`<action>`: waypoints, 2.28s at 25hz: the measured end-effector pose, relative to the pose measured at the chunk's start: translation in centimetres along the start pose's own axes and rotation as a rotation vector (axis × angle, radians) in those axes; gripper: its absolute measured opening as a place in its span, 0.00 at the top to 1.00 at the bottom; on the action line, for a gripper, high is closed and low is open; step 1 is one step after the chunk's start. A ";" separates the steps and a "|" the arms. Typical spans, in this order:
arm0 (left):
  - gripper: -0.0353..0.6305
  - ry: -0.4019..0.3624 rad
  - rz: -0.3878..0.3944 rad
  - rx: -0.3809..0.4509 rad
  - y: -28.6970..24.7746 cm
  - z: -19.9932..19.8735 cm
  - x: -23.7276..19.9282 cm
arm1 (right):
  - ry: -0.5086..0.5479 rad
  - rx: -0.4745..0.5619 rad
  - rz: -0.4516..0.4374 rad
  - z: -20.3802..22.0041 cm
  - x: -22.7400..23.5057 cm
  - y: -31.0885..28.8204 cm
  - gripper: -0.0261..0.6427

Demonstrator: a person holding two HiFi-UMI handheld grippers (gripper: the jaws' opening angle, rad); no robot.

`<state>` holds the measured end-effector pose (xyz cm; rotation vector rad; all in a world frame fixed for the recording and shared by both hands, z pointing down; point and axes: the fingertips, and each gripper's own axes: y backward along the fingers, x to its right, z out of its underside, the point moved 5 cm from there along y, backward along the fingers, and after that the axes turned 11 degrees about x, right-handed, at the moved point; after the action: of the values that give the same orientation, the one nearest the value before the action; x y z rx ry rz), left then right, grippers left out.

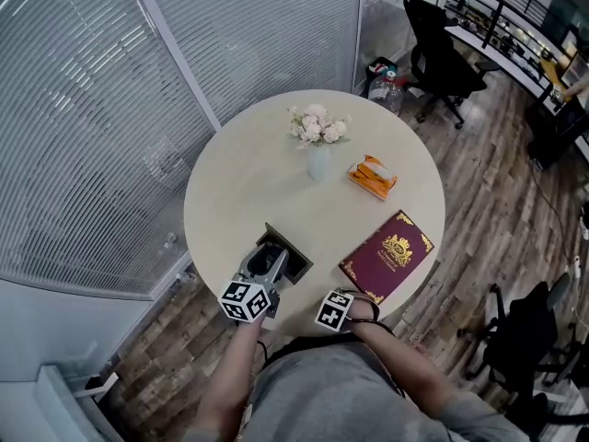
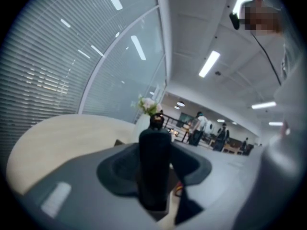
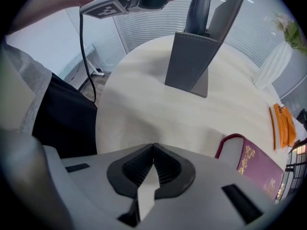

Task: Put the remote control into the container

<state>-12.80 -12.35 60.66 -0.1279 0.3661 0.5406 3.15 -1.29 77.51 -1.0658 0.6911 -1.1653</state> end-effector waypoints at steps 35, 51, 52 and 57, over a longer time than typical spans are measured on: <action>0.66 -0.198 0.102 -0.181 -0.5 3.7 0.5 | 0.030 -0.056 0.028 -0.1 0.0 -0.2 0.94; 0.66 -0.304 0.140 -0.326 -0.2 5.9 0.5 | 0.025 -0.065 0.027 -0.3 0.0 -0.1 0.94; 0.66 -0.304 0.139 -0.331 -0.2 6.0 0.4 | 0.024 -0.067 0.028 -0.3 -0.1 -0.1 0.94; 0.66 -0.289 0.131 -0.335 -0.3 6.3 0.0 | 0.012 -0.055 0.027 -0.2 0.0 -0.2 0.94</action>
<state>-10.70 -11.24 66.45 -0.3461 -0.0006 0.7372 2.91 -1.41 77.65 -1.0936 0.7483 -1.1361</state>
